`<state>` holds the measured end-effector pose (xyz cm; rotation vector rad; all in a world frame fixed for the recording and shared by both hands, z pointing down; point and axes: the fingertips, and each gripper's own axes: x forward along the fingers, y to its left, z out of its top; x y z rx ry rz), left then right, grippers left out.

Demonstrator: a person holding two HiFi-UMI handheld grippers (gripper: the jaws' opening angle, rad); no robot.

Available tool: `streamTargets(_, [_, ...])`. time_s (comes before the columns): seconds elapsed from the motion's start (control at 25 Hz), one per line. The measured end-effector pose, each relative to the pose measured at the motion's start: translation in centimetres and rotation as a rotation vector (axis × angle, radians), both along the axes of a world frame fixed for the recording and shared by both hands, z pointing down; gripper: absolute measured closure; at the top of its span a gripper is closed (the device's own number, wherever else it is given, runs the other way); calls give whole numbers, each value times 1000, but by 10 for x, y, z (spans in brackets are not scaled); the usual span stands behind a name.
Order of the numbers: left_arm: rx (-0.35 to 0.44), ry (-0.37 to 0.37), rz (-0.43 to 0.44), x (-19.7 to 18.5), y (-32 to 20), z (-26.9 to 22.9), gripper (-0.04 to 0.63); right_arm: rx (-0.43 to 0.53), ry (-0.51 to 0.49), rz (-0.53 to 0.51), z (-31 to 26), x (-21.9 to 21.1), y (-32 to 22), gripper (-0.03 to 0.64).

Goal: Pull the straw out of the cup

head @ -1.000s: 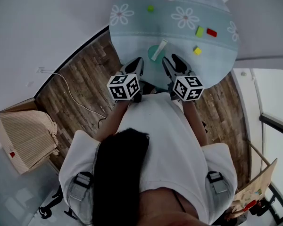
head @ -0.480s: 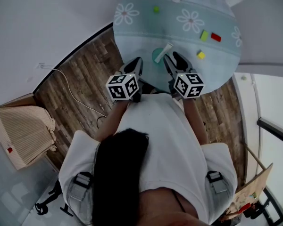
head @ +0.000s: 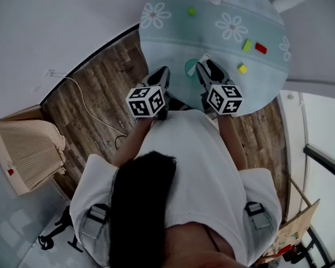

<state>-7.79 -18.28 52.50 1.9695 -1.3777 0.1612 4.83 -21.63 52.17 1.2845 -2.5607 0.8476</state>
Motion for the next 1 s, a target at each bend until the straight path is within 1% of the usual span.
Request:
streamTargets(0.4, [-5,-8,-26,-14,-3,2,584,-2,15,-3,2,-3,-12,454])
streamTargets(0.48, [-8,-10,-32,-17,-4,2,584,-1,21,-3,2,-4,-13,470])
streamTargets(0.56, [-9,-13,-33,-19,-4,2,584,5,23,1,1,-4,-14,500])
streamTargets(0.84, [-15,-6,-38,-23,-4,4,584,11,38,12,1,-3,-15,545])
streamTargets(1.0, [-16,-3,-52,-26,-2,4,584,22,52,11,1,-3,-14,555])
